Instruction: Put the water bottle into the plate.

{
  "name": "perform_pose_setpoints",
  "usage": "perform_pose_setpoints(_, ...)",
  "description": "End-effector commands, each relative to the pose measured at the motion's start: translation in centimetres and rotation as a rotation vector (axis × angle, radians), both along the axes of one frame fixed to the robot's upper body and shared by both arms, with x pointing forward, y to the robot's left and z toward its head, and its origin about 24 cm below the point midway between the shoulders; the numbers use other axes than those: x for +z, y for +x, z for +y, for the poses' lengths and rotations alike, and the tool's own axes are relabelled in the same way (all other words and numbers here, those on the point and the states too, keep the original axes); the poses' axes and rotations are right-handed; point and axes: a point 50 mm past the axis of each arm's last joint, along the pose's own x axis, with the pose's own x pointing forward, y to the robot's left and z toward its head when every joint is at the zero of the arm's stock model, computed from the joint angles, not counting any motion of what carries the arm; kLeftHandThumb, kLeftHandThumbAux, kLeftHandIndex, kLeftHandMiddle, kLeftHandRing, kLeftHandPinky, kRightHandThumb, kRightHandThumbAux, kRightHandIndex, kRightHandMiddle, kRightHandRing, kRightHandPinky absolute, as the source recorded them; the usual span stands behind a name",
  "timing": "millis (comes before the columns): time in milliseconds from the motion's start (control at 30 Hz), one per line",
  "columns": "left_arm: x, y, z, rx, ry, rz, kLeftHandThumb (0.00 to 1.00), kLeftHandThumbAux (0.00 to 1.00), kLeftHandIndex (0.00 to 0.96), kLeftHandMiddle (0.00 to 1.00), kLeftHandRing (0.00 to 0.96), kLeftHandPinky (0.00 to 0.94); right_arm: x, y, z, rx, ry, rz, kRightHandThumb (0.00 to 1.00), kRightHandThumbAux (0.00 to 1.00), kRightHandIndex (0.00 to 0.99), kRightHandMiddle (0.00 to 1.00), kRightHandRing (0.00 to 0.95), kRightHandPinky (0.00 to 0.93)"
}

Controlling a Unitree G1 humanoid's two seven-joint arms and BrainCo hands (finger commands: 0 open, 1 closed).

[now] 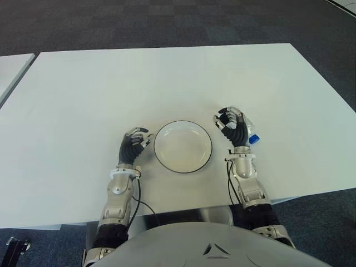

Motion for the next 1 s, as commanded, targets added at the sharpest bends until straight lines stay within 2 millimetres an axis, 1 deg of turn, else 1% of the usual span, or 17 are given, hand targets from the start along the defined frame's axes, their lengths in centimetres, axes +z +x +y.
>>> perform_pose_setpoints(33,-1.4,-0.9,0.4,0.010,0.007,0.081,0.701,0.716,0.439,0.840,0.857,0.863,0.8,0.0,0.1,-0.010,-0.100,-0.030,0.697,0.732,0.428,0.634,0.623,0.525)
perform_pose_setpoints(200,-1.5,-1.0,0.4,0.009,0.019,0.073,0.701,0.716,0.439,0.838,0.854,0.858,1.8,0.7,-0.4,-0.044,-0.188,-0.077,0.698,0.731,0.424,0.641,0.632,0.537)
perform_pose_setpoints(333,-1.5,-1.1,0.4,0.007,0.032,0.061,0.702,0.716,0.439,0.834,0.849,0.851,2.4,1.0,-0.6,-0.063,-0.226,-0.114,0.700,0.729,0.420,0.633,0.632,0.542)
perform_pose_setpoints(433,-1.5,-1.1,0.5,0.003,0.045,0.055,0.701,0.715,0.439,0.832,0.844,0.846,2.8,1.2,-0.8,-0.071,-0.244,-0.136,0.795,0.697,0.425,0.532,0.595,0.519)
perform_pose_setpoints(567,-1.6,-1.1,0.5,-0.004,0.059,0.056,0.700,0.716,0.439,0.828,0.837,0.836,3.2,1.6,-1.0,-0.077,-0.264,-0.168,0.829,0.685,0.425,0.494,0.561,0.513)
perform_pose_setpoints(700,-1.5,-1.1,0.5,-0.029,0.059,0.057,0.698,0.717,0.438,0.817,0.815,0.805,3.6,1.9,-1.4,-0.092,-0.294,-0.189,0.837,0.682,0.423,0.478,0.502,0.469)
perform_pose_setpoints(733,-1.5,-1.1,0.5,-0.036,0.056,0.056,0.698,0.718,0.437,0.813,0.809,0.795,3.6,2.1,-1.6,-0.098,-0.310,-0.179,0.837,0.682,0.422,0.474,0.473,0.446)
perform_pose_setpoints(767,-1.5,-1.1,0.5,-0.041,0.053,0.055,0.697,0.718,0.437,0.811,0.804,0.791,3.6,2.3,-1.7,-0.103,-0.322,-0.171,0.787,0.671,0.374,0.437,0.440,0.418)
perform_pose_setpoints(800,-1.5,-1.1,0.5,-0.046,0.049,0.054,0.697,0.719,0.437,0.807,0.799,0.784,3.5,2.5,-1.9,-0.111,-0.342,-0.156,0.706,0.658,0.303,0.382,0.390,0.376)
perform_pose_setpoints(833,-1.5,-1.1,0.5,-0.048,0.047,0.054,0.696,0.719,0.437,0.802,0.793,0.777,3.5,2.7,-2.1,-0.116,-0.355,-0.146,0.646,0.637,0.239,0.313,0.324,0.321)
perform_pose_setpoints(867,-1.5,-1.1,0.5,-0.048,0.044,0.054,0.696,0.719,0.437,0.801,0.791,0.775,3.4,3.0,-2.2,-0.124,-0.376,-0.131,0.624,0.630,0.216,0.289,0.300,0.301)
perform_pose_setpoints(900,-1.5,-1.1,0.5,-0.048,0.042,0.054,0.696,0.720,0.437,0.798,0.787,0.771,3.4,3.1,-2.2,-0.130,-0.391,-0.120,0.586,0.608,0.167,0.232,0.245,0.253)
perform_pose_setpoints(933,-1.5,-1.2,0.5,-0.047,0.040,0.054,0.696,0.720,0.437,0.796,0.785,0.769,3.3,3.3,-2.3,-0.137,-0.406,-0.108,0.561,0.594,0.135,0.195,0.209,0.222)
perform_pose_setpoints(1000,-1.5,-1.2,0.6,-0.047,0.038,0.054,0.696,0.720,0.437,0.794,0.783,0.767,3.3,3.4,-2.3,-0.144,-0.419,-0.096,0.537,0.575,0.096,0.152,0.166,0.189)
